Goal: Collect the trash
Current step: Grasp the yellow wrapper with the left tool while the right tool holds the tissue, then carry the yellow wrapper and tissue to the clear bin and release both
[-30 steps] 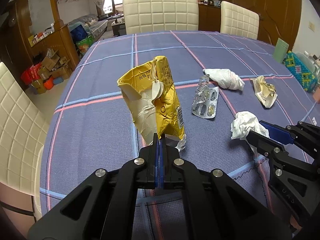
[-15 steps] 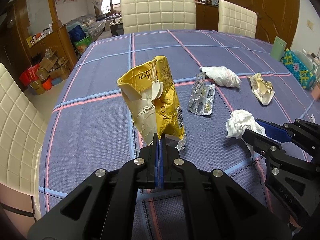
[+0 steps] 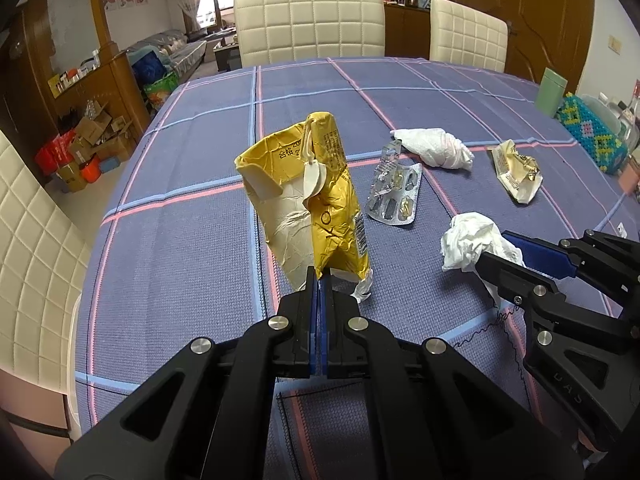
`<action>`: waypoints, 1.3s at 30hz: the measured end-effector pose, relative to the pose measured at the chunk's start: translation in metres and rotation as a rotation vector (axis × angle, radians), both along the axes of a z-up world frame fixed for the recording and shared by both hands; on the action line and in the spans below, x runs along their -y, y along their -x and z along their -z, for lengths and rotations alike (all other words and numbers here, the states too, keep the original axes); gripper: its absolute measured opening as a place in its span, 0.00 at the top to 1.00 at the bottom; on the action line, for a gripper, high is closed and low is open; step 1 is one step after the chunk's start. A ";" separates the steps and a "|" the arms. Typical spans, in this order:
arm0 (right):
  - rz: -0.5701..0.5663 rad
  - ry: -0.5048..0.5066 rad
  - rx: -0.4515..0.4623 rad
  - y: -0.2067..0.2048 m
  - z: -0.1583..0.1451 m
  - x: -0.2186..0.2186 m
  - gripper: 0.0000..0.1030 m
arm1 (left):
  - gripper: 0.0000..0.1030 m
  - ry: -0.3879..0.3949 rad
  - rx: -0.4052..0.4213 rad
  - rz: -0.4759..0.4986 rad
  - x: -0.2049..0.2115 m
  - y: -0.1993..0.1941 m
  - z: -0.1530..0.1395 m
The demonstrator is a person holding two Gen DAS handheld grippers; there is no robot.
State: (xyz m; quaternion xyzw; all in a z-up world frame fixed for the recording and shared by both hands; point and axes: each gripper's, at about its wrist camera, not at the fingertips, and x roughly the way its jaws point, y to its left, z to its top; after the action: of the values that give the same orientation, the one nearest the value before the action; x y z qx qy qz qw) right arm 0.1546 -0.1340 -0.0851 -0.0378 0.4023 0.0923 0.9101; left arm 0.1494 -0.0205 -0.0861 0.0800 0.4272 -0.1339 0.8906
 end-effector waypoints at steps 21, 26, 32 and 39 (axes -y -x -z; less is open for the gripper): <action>0.011 0.016 0.004 -0.015 -0.006 -0.008 0.80 | 0.99 0.025 0.007 -0.044 -0.020 0.003 -0.003; 0.014 0.011 -0.002 -0.028 -0.007 -0.008 0.80 | 0.99 0.022 0.012 -0.042 -0.018 -0.004 -0.003; 0.008 0.013 -0.008 -0.033 -0.006 -0.011 0.80 | 0.99 0.024 0.000 -0.048 -0.021 -0.010 0.001; -0.024 0.025 0.003 -0.031 -0.012 -0.026 0.80 | 0.99 0.029 0.017 -0.081 -0.036 -0.007 -0.005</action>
State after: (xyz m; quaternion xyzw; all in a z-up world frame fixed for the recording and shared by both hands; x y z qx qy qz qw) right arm 0.1854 -0.1081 -0.0733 -0.0542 0.4014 0.0980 0.9090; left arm 0.1561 0.0160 -0.0809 0.0509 0.4203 -0.1034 0.9000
